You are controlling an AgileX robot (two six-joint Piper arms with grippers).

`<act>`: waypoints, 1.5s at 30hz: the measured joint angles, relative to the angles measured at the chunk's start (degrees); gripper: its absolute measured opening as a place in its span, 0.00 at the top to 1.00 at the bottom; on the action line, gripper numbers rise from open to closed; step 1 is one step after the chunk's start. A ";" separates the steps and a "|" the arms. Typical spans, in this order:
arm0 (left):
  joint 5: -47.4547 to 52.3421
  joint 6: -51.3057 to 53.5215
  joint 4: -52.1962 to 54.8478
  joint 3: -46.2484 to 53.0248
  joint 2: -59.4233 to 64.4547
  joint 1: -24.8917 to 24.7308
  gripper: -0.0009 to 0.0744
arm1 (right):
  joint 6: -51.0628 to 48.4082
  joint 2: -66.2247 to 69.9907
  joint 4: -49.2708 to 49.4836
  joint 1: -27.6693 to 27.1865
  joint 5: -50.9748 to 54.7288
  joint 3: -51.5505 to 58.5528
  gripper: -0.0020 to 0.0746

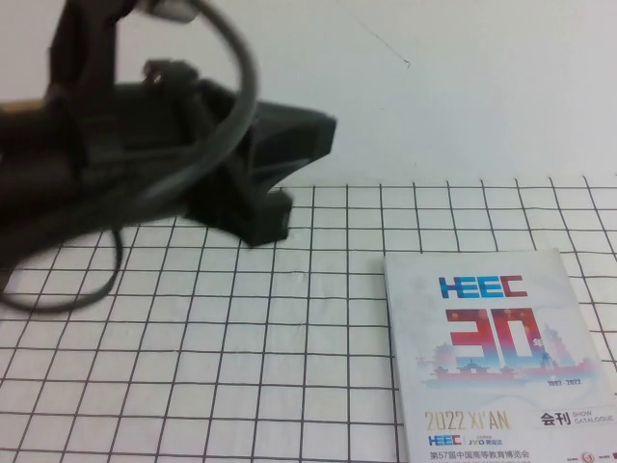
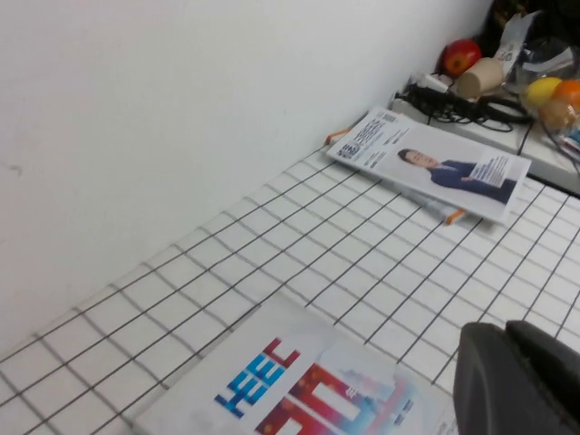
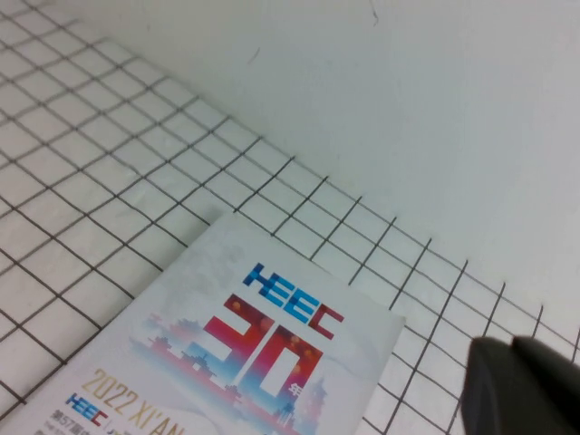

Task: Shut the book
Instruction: 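Close the open booklet and leave it lying on the table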

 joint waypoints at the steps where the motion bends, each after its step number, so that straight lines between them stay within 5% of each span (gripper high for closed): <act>1: -0.55 -1.09 1.63 1.91 -2.04 0.00 0.99 | 0.29 -3.01 0.03 0.00 -1.30 2.38 0.98; 9: -13.29 -2.67 4.68 26.48 -19.84 0.00 0.99 | 0.52 -24.20 0.54 0.00 -6.37 18.02 0.98; 15: -19.20 -1.51 4.57 38.21 -26.27 0.00 0.99 | 0.52 -27.16 0.58 0.00 -15.37 26.73 0.98; 31: -14.67 -0.86 4.50 41.00 -27.76 0.00 0.99 | 0.52 -27.16 0.58 0.00 -17.33 45.76 0.98; 39: -12.70 5.78 7.53 41.00 -27.90 0.00 0.99 | 0.52 -27.16 0.48 0.00 -20.47 46.27 0.98; 45: -20.62 1.29 14.08 43.25 -34.05 0.45 0.99 | 0.52 -27.16 0.48 0.00 -20.47 46.27 0.98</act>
